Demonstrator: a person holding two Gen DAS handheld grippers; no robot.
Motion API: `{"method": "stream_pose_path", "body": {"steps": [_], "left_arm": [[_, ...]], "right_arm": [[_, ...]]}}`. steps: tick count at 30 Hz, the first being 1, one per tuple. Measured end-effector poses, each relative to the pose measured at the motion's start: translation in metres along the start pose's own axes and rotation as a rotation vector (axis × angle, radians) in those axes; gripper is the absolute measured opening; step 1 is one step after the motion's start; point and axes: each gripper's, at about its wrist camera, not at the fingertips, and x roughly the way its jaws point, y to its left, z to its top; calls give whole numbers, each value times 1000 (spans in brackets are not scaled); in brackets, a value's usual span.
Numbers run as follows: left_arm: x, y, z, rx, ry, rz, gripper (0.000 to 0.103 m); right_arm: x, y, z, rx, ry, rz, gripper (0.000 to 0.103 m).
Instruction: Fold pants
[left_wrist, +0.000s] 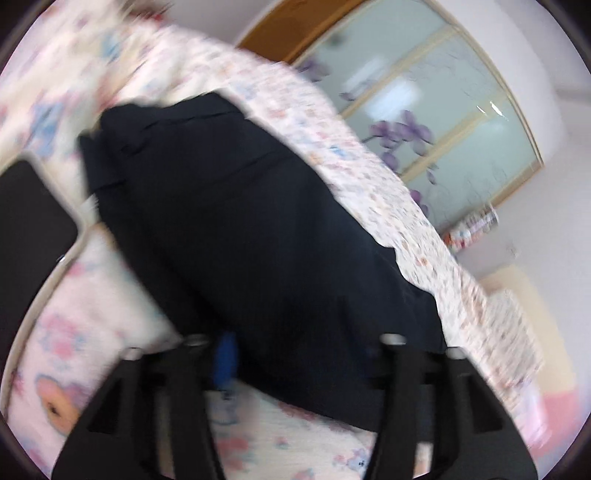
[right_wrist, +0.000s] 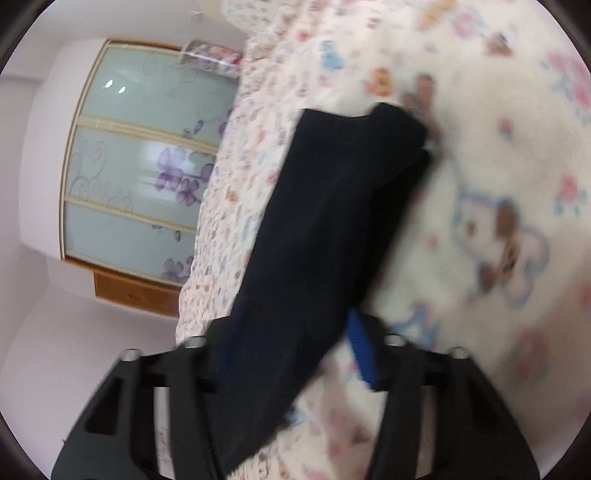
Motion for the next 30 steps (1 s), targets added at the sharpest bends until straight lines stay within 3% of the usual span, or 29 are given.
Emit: {"method": "stream_pose_path", "body": {"steps": [2, 3, 6, 9, 10, 13, 16, 18, 20, 22, 26, 30], "left_arm": [[3, -17, -10, 106, -28, 37, 82], [7, -27, -16, 174, -40, 60, 85], [13, -34, -19, 207, -37, 79, 92], [10, -29, -19, 189, -40, 48, 92], [11, -28, -18, 184, -40, 40, 92], [7, -23, -22, 186, -40, 43, 92], [8, -24, -24, 198, -36, 56, 93], [8, -23, -25, 199, -35, 56, 93], [5, -22, -27, 196, -35, 51, 93], [5, -21, -27, 194, -36, 49, 93], [5, -21, -27, 197, -32, 47, 95], [5, -21, -27, 202, -31, 43, 97]], "right_arm": [[5, 7, -10, -21, 28, 2, 59], [6, 8, -11, -22, 27, -2, 57], [12, 5, -7, -7, 18, -35, 45], [18, 4, -1, -20, 3, -64, 19], [20, 7, 0, -44, -3, -85, 6], [21, 32, 2, -144, -34, -76, 5], [7, 74, 4, -312, -134, 38, 5], [4, 74, 1, -368, -180, -13, 5], [16, 39, 0, -302, -129, -150, 5], [22, 4, -4, -213, -66, -200, 5], [10, -15, -4, -126, -34, -136, 11], [-2, -31, 15, 88, -33, -5, 35]]}}
